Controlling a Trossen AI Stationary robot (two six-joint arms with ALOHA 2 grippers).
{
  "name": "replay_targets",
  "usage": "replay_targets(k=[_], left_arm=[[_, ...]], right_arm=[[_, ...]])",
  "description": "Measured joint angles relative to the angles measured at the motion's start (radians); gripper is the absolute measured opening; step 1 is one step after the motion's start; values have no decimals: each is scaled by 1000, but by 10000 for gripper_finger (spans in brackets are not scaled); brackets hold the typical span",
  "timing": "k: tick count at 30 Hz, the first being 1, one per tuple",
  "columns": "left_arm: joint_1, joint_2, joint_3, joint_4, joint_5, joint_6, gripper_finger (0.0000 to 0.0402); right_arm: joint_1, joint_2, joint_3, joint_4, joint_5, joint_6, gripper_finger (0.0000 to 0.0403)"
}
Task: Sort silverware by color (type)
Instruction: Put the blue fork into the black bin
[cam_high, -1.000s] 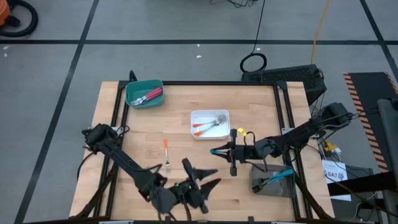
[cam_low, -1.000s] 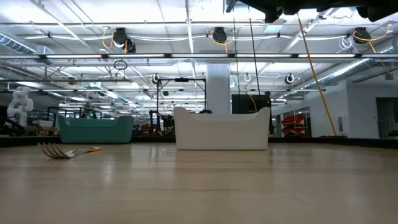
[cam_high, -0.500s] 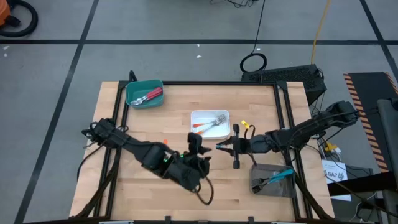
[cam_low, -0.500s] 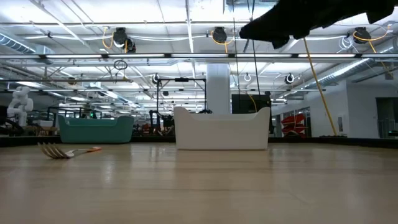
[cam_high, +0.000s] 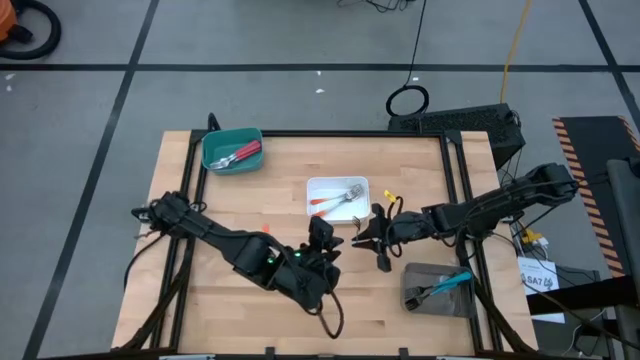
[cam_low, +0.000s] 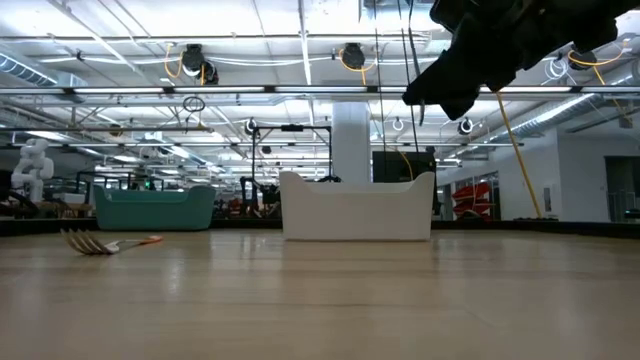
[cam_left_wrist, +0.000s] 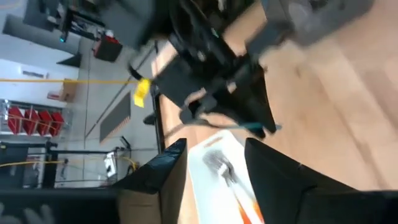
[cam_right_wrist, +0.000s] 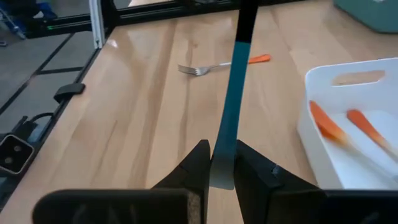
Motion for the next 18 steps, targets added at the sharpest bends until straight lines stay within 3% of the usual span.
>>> replay_targets(k=[9,14,18], left_arm=[[50,36,-2,42,-53,138,272],[63,37,-2,46,-27,227,280],[87,37,-2,47,68,254,260]], right_arm=[[3,1,0,-16,-54,22,45],[3,1,0,-35,-55,22,45],[3,1,0,-33,-79,23,45]])
